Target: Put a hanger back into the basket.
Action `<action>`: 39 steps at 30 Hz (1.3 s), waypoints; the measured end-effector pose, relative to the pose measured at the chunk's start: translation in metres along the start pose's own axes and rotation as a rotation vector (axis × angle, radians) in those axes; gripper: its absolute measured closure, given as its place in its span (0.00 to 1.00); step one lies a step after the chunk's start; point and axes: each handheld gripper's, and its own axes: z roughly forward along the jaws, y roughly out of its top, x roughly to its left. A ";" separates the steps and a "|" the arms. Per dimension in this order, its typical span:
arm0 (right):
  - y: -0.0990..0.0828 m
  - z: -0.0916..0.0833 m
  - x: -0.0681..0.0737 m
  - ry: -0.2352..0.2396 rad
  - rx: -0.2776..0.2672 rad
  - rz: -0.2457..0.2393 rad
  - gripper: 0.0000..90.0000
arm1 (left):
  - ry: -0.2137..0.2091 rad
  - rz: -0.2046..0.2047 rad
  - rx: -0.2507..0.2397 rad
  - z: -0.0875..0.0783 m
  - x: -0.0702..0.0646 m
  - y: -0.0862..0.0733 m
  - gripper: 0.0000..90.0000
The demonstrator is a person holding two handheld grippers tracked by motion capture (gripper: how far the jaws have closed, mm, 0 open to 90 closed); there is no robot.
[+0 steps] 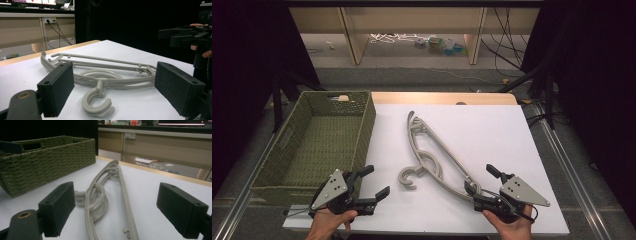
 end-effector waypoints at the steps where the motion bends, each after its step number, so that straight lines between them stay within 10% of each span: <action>1: 0.000 0.000 0.000 0.000 -0.001 0.000 0.18 | 0.000 0.001 0.001 0.000 0.000 0.000 0.18; 22: 0.004 0.015 0.007 0.064 0.130 -0.098 0.23 | 0.004 0.020 -0.002 0.001 0.000 -0.001 0.18; 39: 0.005 0.080 0.022 0.193 0.537 -0.207 0.35 | 0.003 0.036 0.005 0.002 0.000 -0.002 0.18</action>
